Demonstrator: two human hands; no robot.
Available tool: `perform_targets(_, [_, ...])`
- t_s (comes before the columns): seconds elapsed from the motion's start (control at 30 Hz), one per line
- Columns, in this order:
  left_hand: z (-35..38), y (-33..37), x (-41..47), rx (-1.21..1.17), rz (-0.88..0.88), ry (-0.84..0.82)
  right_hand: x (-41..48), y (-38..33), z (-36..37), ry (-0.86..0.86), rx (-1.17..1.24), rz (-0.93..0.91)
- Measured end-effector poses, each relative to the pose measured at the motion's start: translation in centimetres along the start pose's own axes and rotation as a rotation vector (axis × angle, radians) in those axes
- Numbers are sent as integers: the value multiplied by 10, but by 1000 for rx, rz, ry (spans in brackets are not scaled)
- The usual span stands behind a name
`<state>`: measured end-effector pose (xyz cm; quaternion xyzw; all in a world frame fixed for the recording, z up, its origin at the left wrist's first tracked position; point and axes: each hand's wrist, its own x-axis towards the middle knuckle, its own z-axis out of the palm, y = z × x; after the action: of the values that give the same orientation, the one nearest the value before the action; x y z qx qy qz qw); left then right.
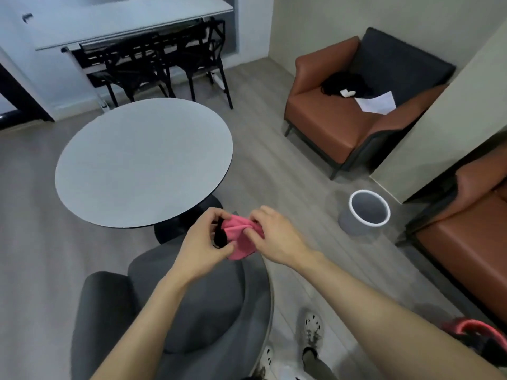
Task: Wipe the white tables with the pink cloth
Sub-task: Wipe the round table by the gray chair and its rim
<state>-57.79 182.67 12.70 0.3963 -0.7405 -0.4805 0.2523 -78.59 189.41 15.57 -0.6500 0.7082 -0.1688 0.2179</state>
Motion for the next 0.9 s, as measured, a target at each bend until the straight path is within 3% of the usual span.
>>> perform_targets(0.07, [12,0,13,82,-23,96,18,13,-6,-28,1,-58])
perform_targets(0.2, [26,11,41,-15,-211,271,50,48,-36,-99,-9,-174])
perform_targets(0.4, [55,44,72,118,-213,299,97,96,-85,-167,-65,-322])
perform_targets(0.67, [57,44,94,116,-295,439,152,96,-87,-255,-136,-464])
perform_targets(0.9, [44,7,147,242,-376,602,220,90,-74,-422,-108,-331])
